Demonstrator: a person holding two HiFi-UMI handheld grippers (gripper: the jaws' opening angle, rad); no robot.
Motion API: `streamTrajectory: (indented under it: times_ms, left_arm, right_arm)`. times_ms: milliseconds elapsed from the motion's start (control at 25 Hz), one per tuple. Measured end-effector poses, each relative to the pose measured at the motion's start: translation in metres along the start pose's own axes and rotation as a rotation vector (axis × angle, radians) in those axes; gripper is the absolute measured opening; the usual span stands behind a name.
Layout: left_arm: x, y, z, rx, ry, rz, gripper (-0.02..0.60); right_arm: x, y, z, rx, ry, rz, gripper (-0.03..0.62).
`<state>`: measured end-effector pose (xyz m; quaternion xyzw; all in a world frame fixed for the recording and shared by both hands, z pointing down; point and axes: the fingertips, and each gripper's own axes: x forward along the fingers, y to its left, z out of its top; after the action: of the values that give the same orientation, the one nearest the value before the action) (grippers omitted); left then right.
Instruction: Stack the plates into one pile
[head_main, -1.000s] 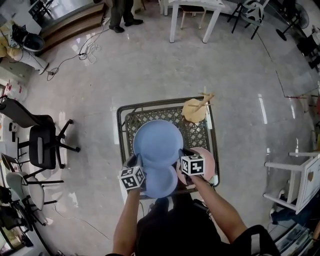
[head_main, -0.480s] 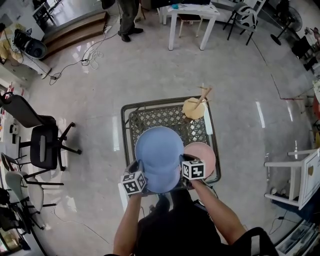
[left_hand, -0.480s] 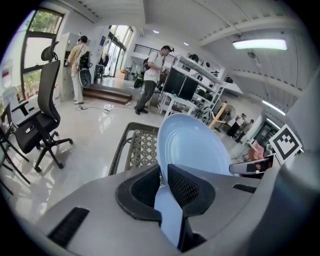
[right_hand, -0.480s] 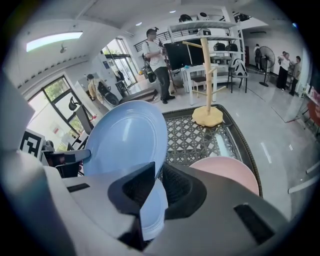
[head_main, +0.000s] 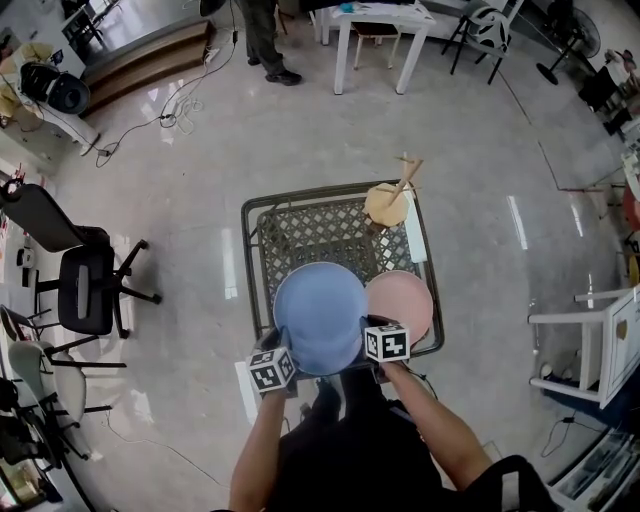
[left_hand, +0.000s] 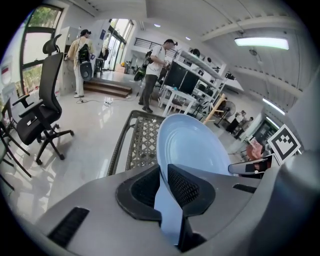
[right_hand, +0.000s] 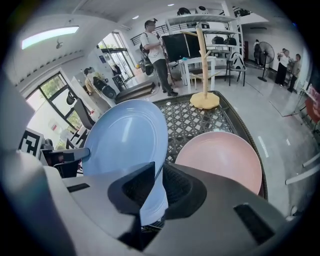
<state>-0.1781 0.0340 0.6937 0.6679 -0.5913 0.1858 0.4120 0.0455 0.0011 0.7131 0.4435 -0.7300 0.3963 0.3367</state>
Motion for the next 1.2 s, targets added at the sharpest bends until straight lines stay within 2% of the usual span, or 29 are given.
streamTrajectory:
  times_ms: [640, 920, 1200]
  left_arm:
    - [0.027, 0.027, -0.091, -0.076, 0.179, 0.032, 0.057]
    - [0.037, 0.037, -0.116, -0.105, 0.224, 0.044, 0.052]
    - [0.035, 0.042, -0.12, -0.109, 0.229, 0.047, 0.049]
  right_arm:
    - [0.031, -0.005, -0.077, 0.03, 0.153, -0.02, 0.046]
    - [0.043, -0.005, -0.101, 0.02, 0.213, -0.014, 0.047]
    - [0.05, -0.004, -0.116, 0.041, 0.254, 0.0, 0.046]
